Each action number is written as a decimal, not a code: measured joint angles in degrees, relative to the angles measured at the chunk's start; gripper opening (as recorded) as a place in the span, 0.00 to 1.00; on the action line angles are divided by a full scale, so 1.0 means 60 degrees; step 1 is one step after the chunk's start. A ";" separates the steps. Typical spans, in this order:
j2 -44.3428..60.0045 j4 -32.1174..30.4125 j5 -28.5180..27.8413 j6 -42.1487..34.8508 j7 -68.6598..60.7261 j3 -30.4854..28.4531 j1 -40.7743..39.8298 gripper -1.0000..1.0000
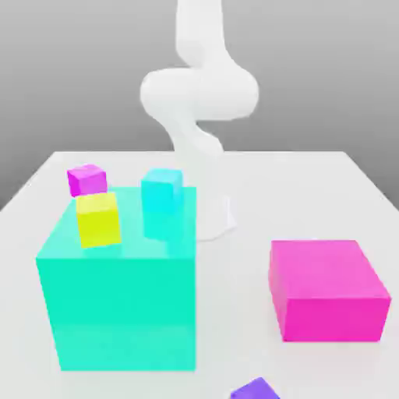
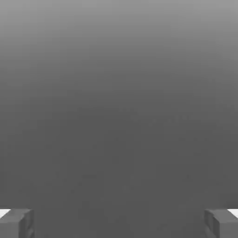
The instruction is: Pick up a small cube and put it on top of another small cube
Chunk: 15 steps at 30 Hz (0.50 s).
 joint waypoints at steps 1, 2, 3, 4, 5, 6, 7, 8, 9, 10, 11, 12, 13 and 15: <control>0.0377 0.0012 0.0036 0.0101 -0.0155 -0.0017 0.0062 0.50; 0.0738 0.0021 0.0061 0.0205 -0.0297 -0.0049 0.0140 0.50; 0.1092 0.0031 0.0083 0.0306 -0.0435 -0.0080 0.0219 0.50; 0.1442 0.0041 0.0111 0.0405 -0.0575 -0.0104 0.0288 0.50; 0.1790 0.0050 0.0139 0.0503 -0.0715 -0.0127 0.0355 0.50; 0.2137 0.0060 0.0167 0.0601 -0.0854 -0.0147 0.0420 0.50; 0.2484 0.0070 0.0192 0.0699 -0.0992 -0.0170 0.0488 0.50; 0.2830 0.0079 0.0219 0.0796 -0.1130 -0.0187 0.0550 0.50; 0.3177 0.0089 0.0248 0.0893 -0.1270 -0.0200 0.0607 0.50; 0.3523 0.0099 0.0278 0.0991 -0.1411 -0.0206 0.0658 0.50; 0.3870 0.0109 0.0307 0.1088 -0.1551 -0.0208 0.0705 0.50; 0.4216 0.0119 0.0334 0.1185 -0.1689 -0.0208 0.0751 0.50; 0.4562 0.0128 0.0359 0.1283 -0.1826 -0.0204 0.0793 0.50; 0.5255 0.0148 0.0399 0.1475 -0.2093 -0.0169 0.0848 0.50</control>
